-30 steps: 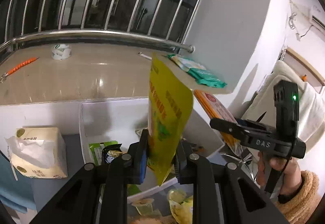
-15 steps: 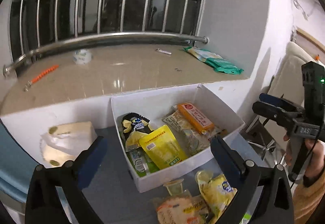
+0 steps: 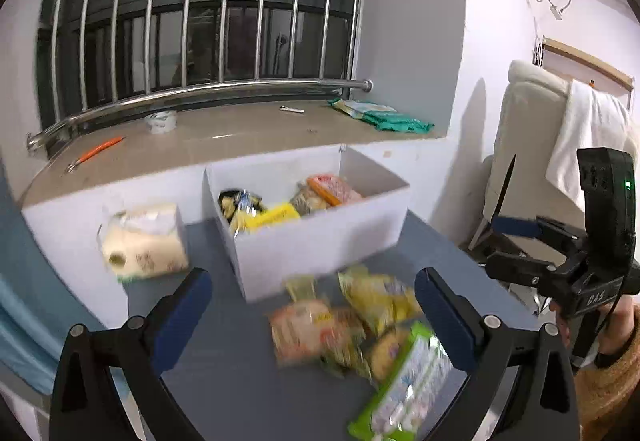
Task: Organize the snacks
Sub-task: 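Grasp the yellow potato chip bag with the right gripper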
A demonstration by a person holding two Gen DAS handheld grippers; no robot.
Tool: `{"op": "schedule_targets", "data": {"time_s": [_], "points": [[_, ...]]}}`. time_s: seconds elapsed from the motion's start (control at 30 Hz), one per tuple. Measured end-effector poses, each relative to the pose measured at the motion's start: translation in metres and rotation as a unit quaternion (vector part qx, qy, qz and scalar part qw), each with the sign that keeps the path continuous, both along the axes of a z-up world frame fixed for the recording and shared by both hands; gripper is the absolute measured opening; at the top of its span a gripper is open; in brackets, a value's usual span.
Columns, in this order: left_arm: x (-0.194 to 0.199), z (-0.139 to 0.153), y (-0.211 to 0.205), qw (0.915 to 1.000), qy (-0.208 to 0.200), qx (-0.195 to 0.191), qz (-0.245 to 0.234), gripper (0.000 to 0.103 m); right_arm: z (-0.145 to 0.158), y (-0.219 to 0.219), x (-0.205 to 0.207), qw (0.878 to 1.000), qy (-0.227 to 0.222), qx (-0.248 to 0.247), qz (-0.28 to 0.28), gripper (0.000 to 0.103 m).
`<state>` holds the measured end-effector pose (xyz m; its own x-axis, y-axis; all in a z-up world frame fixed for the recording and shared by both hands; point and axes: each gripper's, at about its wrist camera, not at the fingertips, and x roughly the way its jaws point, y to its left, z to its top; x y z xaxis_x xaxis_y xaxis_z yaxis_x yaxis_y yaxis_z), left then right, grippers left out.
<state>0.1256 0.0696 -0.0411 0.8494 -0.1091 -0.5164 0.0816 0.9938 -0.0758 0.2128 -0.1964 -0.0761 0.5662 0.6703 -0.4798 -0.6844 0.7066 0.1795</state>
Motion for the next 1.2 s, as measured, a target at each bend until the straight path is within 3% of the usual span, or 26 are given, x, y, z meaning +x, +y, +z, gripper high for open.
{"op": "schedule_targets", "data": {"time_s": [0.17, 0.4, 0.67, 0.8, 0.97, 1.0, 1.03, 1.1, 1.2], "points": [[-0.039, -0.040, -0.009, 0.9993, 0.020, -0.030, 0.004, 0.103, -0.053, -0.024, -0.029, 0.997, 0.069, 0.027, -0.019, 0.103], [-0.062, -0.062, -0.020, 0.9986, 0.034, -0.038, 0.013, 0.103, -0.078, -0.010, -0.022, 0.994, 0.104, 0.007, -0.026, 0.103], [-0.071, -0.063, -0.020, 0.9984, 0.036, -0.040, 0.015, 0.103, -0.095, 0.036, 0.044, 0.987, 0.156, -0.023, -0.039, 0.103], [-0.074, -0.065, -0.015, 0.9980, 0.040, -0.042, 0.024, 0.103, -0.107, 0.056, 0.079, 0.978, 0.199, -0.028, -0.053, 0.103], [-0.075, -0.068, -0.012, 0.9975, 0.048, -0.044, 0.029, 0.103, -0.131, 0.074, 0.103, 0.964, 0.244, -0.080, -0.070, 0.103], [-0.074, -0.069, -0.011, 0.9974, 0.048, -0.043, 0.031, 0.103, -0.132, 0.075, 0.103, 0.966, 0.235, -0.080, -0.072, 0.100], [-0.074, -0.070, -0.010, 0.9973, 0.049, -0.046, 0.031, 0.103, -0.131, 0.075, 0.102, 0.967, 0.228, -0.084, -0.073, 0.083], [-0.070, -0.072, -0.008, 0.9966, 0.054, -0.052, 0.033, 0.103, -0.130, 0.072, 0.101, 0.968, 0.230, -0.072, -0.068, 0.064], [-0.061, -0.075, -0.005, 0.9955, 0.063, -0.064, 0.032, 0.103, -0.126, 0.062, 0.098, 0.968, 0.238, -0.053, -0.055, 0.058]]}}
